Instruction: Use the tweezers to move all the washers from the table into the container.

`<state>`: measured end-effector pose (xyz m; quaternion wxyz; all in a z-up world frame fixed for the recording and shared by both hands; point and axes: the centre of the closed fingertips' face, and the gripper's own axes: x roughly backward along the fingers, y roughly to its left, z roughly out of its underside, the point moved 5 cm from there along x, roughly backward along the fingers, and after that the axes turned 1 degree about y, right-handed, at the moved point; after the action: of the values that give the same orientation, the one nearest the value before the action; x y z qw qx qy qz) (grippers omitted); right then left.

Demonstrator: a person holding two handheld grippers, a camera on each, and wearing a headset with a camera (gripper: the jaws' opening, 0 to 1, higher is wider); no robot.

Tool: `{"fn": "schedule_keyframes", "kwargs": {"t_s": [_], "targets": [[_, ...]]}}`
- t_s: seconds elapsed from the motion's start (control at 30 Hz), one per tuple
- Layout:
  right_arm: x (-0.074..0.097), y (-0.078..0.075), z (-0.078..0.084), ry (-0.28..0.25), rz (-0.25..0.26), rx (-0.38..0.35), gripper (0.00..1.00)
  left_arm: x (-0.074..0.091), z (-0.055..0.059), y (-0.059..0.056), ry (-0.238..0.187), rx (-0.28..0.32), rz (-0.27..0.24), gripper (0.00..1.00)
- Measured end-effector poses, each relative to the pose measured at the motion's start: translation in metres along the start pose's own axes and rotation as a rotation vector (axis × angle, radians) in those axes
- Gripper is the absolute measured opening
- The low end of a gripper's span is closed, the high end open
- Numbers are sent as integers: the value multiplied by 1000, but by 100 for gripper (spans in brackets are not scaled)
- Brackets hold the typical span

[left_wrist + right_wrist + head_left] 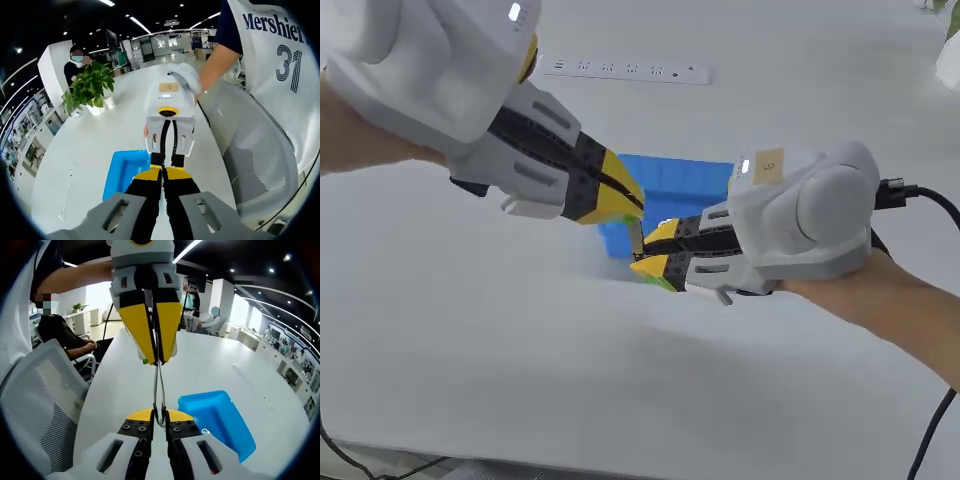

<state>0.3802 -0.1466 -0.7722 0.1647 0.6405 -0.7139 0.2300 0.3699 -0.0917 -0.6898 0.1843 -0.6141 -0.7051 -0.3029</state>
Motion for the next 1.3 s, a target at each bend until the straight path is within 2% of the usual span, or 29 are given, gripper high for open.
{"fn": "schedule_keyframes", "kwargs": {"t_s": [0.27,0.57,0.77,0.9,1.0,1.07,1.17,1.3], "targets": [[12,-19,-10,-7,57,27,10,3,-13,19,-5,-54,1,5],[14,-44,-7,0,99,23,10,-7,-16,41,-6,-99,10,5],[8,-61,6,30,117,14,10,-21,-5,59,-10,-97,25,5],[4,-72,13,32,126,-12,10,-28,-1,69,-8,-96,20,5],[-3,-81,19,37,133,-27,10,-33,6,77,-8,-85,15,5],[-7,-84,23,40,130,-38,10,-39,15,85,-5,-76,17,5],[-14,-89,32,60,125,-46,10,-46,24,89,-8,-62,24,5],[-22,-88,41,78,106,-57,10,-56,33,89,17,-56,41,5]]}}
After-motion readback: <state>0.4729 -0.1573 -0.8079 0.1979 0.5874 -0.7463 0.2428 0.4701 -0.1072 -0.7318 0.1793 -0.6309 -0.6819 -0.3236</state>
